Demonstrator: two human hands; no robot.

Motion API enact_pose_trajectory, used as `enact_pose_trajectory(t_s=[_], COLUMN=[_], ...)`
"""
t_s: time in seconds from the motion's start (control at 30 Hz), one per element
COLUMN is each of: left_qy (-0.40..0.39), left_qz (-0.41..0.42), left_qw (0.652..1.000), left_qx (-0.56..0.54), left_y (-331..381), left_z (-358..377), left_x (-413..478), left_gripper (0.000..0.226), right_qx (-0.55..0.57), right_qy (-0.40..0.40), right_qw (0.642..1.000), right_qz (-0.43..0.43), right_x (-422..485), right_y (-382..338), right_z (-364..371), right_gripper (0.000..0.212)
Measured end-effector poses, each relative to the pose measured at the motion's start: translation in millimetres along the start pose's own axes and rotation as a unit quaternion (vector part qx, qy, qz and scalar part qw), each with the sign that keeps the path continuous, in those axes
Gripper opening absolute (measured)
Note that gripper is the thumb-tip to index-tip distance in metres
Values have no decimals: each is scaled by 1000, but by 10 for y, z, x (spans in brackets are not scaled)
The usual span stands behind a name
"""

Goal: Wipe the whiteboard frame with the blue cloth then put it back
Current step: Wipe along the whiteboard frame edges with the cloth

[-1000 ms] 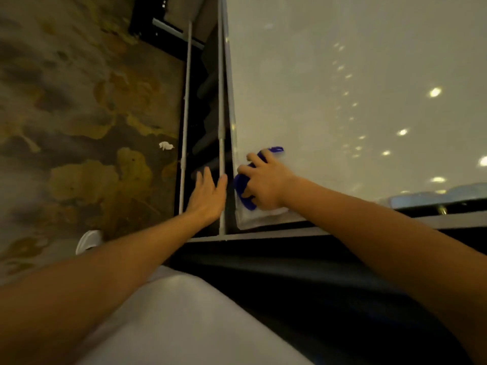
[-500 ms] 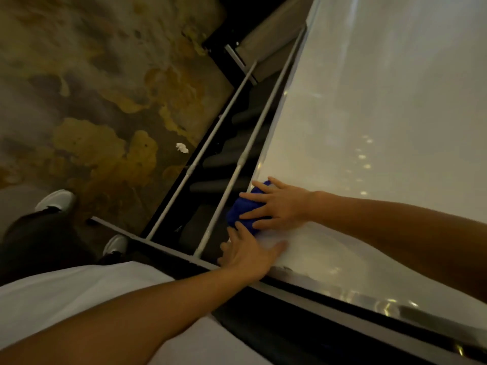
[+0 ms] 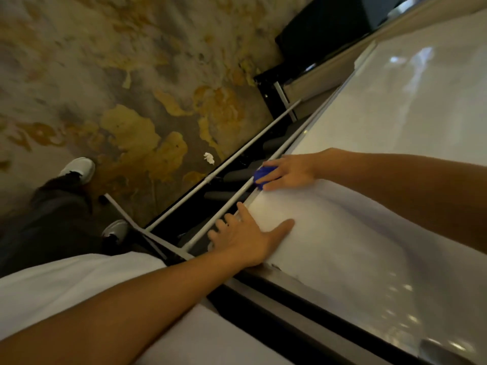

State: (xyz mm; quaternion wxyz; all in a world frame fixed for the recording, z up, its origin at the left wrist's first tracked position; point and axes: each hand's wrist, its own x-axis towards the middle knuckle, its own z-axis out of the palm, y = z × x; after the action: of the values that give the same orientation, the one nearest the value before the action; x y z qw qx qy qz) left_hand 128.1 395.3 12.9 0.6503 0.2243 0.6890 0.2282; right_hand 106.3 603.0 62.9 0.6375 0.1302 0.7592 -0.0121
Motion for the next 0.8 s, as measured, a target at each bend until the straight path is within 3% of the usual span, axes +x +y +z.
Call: enact_pose_trajectory(t_s=[0.13, 0.2, 0.3, 0.37, 0.47, 0.53, 0.6, 0.7, 0.73, 0.8], left_qy=[-6, -7, 21, 33, 26, 20, 24, 25, 23, 13], left_qz=[-23, -30, -37, -36, -27, -30, -35, -37, -33, -27], left_qw=[1000, 1000, 999, 999, 999, 999, 999, 998, 999, 999], left_qx=[2, -4, 11, 11, 9, 13, 27, 36, 34, 25], left_y=[67, 86, 88, 82, 80, 95, 120, 131, 134, 150], left_z=[-43, -89, -187, -283, -403, -416, -360, -292, -296, -312], left_x=[48, 73, 99, 123, 134, 149, 152, 168, 185, 206], left_gripper=[150, 152, 150, 152, 157, 157, 153, 150, 150, 153], right_qx=[-81, -123, -183, -161, -73, -92, -92, -66, -65, -65], right_qy=[-7, -31, -9, 18, 26, 28, 20, 9, 13, 32], right_qw=[996, 991, 968, 975, 997, 994, 995, 990, 989, 996], right_qz=[35, -48, -173, -154, 0, 42, 8, -125, -129, -56], right_x=[-29, -72, -82, -26, 15, 15, -12, -46, -23, 51], right_y=[-70, -295, -424, -360, -124, -16, -58, -199, -141, 95], right_z=[74, 147, 135, 56, -165, -235, -138, 74, 57, -69], right_gripper=[64, 79, 59, 48, 54, 57, 58, 62, 62, 61])
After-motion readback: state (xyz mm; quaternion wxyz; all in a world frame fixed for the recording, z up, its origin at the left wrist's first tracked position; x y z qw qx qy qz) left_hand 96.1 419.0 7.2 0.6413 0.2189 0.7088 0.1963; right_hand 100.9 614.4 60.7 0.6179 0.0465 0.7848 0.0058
